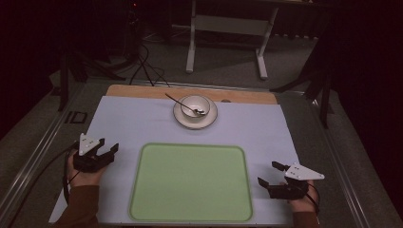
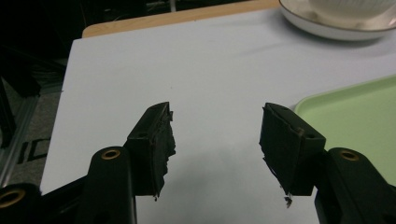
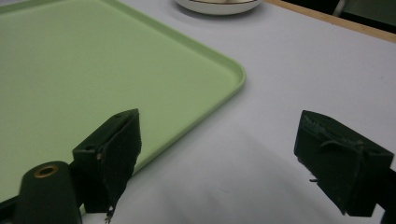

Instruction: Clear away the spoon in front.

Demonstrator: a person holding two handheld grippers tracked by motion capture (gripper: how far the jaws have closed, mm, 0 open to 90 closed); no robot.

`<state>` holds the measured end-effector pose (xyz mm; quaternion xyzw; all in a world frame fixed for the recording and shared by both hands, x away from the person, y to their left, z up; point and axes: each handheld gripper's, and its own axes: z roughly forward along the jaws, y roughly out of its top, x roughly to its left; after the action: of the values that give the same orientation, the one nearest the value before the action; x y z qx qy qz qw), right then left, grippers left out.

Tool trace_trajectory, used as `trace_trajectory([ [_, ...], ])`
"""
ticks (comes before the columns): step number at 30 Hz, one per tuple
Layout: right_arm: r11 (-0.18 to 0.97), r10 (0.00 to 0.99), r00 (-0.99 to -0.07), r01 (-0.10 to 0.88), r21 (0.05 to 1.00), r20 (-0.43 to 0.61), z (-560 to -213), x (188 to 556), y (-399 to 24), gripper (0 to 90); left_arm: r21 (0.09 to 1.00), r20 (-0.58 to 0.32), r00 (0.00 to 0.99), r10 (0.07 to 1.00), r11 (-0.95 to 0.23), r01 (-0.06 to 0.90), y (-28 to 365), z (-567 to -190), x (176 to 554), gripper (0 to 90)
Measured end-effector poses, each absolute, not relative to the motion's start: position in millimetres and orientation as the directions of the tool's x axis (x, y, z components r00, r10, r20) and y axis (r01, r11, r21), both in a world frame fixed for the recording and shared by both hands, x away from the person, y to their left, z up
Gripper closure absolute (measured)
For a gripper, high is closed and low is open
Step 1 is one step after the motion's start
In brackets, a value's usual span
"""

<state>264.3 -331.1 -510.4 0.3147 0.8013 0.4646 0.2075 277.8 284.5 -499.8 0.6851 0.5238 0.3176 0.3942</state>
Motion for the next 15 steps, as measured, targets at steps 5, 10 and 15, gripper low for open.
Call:
trace_trajectory([
  [5, 0.364, 0.699, -0.714, 0.309, 0.879, -0.039, -509.7, 263.9, -330.5, 14.1, 0.886, -0.016, 0.224, 0.975, -0.09, 0.455, 291.0, -498.7, 277.2, 43.3],
  [10, 0.369, 0.702, -0.711, 0.307, 0.877, -0.046, -509.8, 264.7, -330.1, 14.1, 0.885, -0.024, 0.224, 0.974, -0.084, 0.459, 292.6, -499.4, 278.9, 43.3],
  [15, 0.381, 0.704, -0.708, 0.308, 0.872, -0.057, -510.4, 265.1, -329.5, 14.1, 0.885, -0.025, 0.219, 0.975, -0.08, 0.459, 292.8, -499.6, 280.8, 43.3],
])
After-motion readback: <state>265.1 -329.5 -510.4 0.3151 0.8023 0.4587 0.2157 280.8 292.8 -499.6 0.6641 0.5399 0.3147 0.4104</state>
